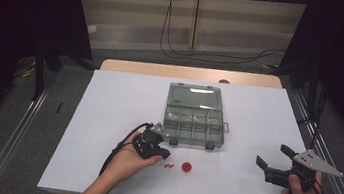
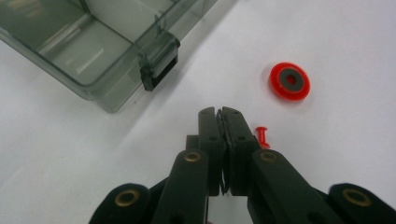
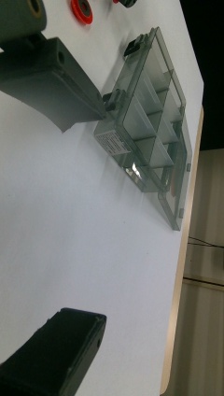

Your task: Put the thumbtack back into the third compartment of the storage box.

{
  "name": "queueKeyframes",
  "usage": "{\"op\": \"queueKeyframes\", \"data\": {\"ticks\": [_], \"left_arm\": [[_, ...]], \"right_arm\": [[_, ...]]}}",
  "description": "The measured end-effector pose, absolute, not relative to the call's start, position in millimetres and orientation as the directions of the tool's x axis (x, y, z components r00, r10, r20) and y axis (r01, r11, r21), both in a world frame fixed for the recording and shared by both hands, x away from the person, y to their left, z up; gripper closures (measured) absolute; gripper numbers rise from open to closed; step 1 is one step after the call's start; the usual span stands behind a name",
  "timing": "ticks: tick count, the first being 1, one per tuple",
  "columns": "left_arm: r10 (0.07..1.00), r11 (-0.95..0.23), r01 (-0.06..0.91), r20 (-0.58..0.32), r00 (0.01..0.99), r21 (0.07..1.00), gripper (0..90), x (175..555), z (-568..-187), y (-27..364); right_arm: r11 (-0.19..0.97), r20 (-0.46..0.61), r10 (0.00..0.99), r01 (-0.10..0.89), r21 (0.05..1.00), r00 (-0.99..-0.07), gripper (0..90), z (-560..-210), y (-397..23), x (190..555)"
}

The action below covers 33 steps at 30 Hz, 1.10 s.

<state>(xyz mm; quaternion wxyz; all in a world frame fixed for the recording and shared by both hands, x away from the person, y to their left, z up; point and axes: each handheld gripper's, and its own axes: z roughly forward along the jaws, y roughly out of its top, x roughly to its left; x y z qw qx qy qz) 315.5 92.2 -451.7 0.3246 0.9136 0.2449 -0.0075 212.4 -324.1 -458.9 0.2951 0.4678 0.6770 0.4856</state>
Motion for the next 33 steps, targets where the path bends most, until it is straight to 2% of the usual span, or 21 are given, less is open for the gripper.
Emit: {"op": "queueKeyframes", "data": {"ticks": [33], "left_arm": [[0.426,-0.642,0.439,-0.184,0.886,0.628,87.8,345,-417,68]], "right_arm": [[0.1,0.05,0.915,0.346,0.933,-0.401,3.1,-461,-323,213]]}}
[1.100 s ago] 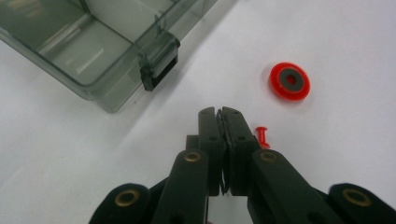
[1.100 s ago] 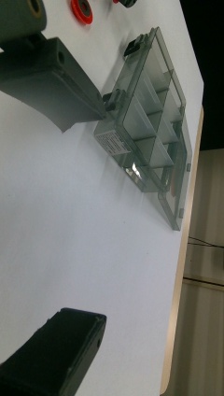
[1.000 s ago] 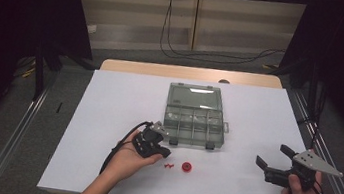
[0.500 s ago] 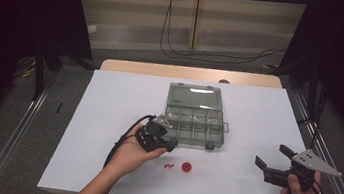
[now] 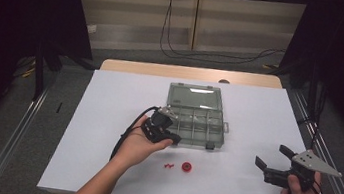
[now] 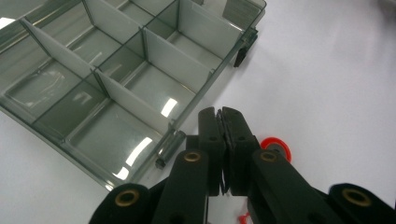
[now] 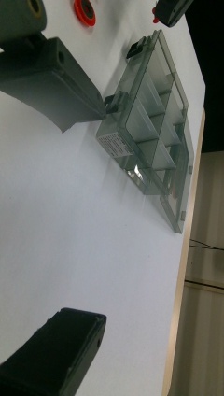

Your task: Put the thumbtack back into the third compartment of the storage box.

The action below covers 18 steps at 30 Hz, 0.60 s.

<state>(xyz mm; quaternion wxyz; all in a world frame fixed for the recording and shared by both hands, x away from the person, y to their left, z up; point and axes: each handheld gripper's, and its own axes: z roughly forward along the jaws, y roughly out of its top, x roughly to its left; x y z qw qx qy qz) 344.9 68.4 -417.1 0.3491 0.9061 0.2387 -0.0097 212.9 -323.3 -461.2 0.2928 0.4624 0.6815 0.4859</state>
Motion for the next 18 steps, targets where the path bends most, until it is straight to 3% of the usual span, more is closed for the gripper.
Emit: {"op": "queueKeyframes", "data": {"ticks": [18], "left_arm": [[0.442,-0.619,0.448,-0.185,0.878,0.646,87.8,368,-413,52]], "right_arm": [[0.099,0.052,0.916,0.349,0.932,-0.399,3.1,-462,-323,213]]}}
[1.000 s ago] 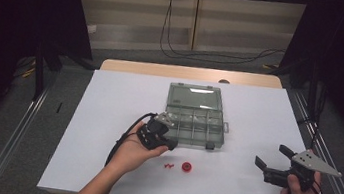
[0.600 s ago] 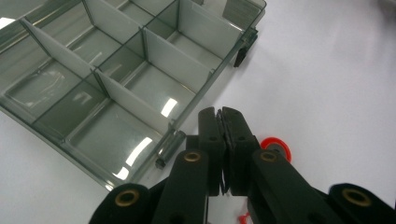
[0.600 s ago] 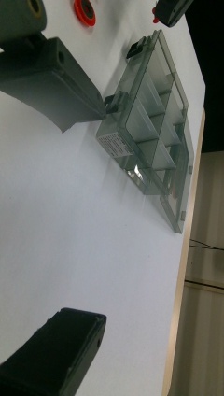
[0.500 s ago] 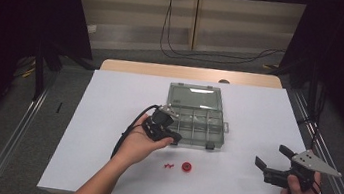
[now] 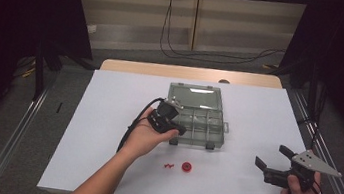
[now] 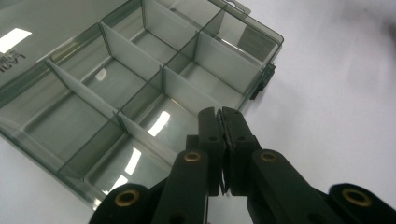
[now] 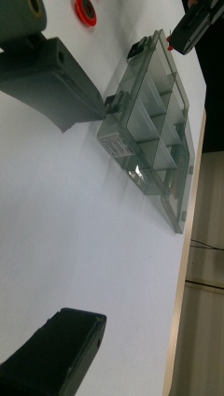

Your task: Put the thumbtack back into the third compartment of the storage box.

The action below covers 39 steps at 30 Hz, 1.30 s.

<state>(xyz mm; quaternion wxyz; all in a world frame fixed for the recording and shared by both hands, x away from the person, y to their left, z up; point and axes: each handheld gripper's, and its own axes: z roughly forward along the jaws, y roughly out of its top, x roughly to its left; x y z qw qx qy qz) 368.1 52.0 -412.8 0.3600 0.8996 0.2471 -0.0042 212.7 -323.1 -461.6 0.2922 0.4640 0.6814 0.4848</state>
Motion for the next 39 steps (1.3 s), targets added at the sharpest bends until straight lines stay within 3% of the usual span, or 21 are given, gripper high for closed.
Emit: {"op": "queueKeyframes", "data": {"ticks": [39], "left_arm": [[0.467,-0.62,0.447,-0.155,0.871,0.645,87.8,407,-420,15]], "right_arm": [[0.093,0.058,0.914,0.346,0.933,-0.401,3.1,-462,-325,212]]}}
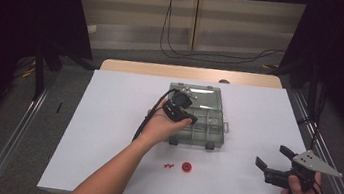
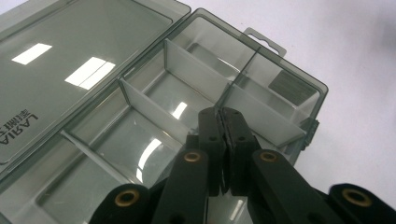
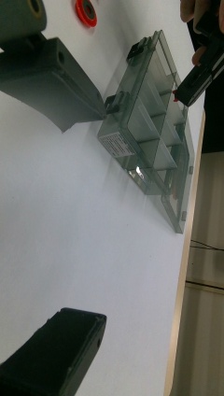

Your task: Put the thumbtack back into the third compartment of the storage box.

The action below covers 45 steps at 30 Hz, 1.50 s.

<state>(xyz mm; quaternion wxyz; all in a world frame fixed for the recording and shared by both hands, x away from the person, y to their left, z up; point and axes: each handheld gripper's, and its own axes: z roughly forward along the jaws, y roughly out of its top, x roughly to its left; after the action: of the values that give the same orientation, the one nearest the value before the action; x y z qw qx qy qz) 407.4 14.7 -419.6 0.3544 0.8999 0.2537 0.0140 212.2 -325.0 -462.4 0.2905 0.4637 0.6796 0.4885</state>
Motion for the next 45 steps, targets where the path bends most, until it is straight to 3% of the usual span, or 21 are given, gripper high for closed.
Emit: {"op": "queueKeyframes", "data": {"ticks": [27,34,41,45], "left_arm": [[0.485,-0.619,0.459,-0.151,0.862,0.637,86.9,431,-431,-5],[0.479,-0.615,0.461,-0.161,0.863,0.64,74.3,429,-429,-5],[0.461,-0.59,0.478,-0.214,0.861,0.651,53.2,423,-425,-1],[0.469,-0.589,0.473,-0.199,0.861,0.656,41.0,417,-425,2]], "right_arm": [[0.09,0.061,0.917,0.352,0.932,-0.394,3.2,-464,-328,212],[0.086,0.064,0.918,0.353,0.932,-0.392,3.2,-464,-328,212],[0.088,0.061,0.918,0.353,0.932,-0.391,3.2,-464,-328,212],[0.088,0.06,0.92,0.352,0.932,-0.388,3.3,-464,-328,211]]}}
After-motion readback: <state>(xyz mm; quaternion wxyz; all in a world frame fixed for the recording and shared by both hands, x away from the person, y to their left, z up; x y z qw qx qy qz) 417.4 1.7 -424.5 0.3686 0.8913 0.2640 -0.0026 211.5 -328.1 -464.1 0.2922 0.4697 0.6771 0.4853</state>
